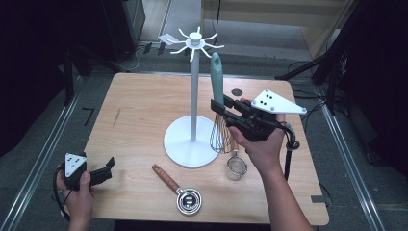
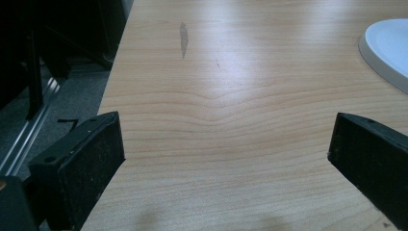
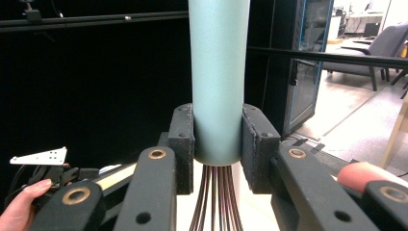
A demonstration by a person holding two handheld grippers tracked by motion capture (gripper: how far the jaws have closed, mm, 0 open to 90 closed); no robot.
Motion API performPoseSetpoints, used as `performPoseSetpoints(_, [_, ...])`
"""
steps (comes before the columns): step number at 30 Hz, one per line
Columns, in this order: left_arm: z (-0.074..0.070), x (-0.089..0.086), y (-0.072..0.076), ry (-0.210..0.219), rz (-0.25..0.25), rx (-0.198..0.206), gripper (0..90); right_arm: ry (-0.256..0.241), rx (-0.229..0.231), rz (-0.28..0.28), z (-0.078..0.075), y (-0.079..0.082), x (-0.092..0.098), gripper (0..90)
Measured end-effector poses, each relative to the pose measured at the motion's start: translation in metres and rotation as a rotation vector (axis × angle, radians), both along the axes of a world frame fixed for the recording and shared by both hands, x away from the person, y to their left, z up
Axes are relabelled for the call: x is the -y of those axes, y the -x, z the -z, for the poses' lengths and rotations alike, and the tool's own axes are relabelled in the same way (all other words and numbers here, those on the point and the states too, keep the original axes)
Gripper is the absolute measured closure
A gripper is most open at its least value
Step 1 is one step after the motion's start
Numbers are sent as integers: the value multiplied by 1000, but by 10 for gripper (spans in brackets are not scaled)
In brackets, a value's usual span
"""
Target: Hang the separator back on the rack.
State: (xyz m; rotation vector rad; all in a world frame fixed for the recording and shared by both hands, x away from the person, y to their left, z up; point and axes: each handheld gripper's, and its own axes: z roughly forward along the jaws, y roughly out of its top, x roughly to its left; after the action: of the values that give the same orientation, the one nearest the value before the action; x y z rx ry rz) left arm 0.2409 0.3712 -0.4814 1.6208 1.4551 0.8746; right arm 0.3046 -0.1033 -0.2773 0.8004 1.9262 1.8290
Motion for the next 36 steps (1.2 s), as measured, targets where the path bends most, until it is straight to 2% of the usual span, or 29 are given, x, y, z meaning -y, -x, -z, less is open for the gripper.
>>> performPoseSetpoints(11, [0,0,0,2,-1,0,0,6,-20,-3,-1,-7,-5,709])
performPoseSetpoints(21, [0,0,0,0,-1,-1,0,11,-21,-10,1,-13,-9,709])
performPoseSetpoints(25, [0,0,0,1,-2,0,0,0,-7,-11,4,-14,-10,707])
performPoseSetpoints(31, [0,0,0,1,-2,0,0,-6,-28,-16,4,-14,-9,695])
performPoseSetpoints(36, [0,0,0,-2,-2,-3,0,5,-26,-10,5,-16,-9,695])
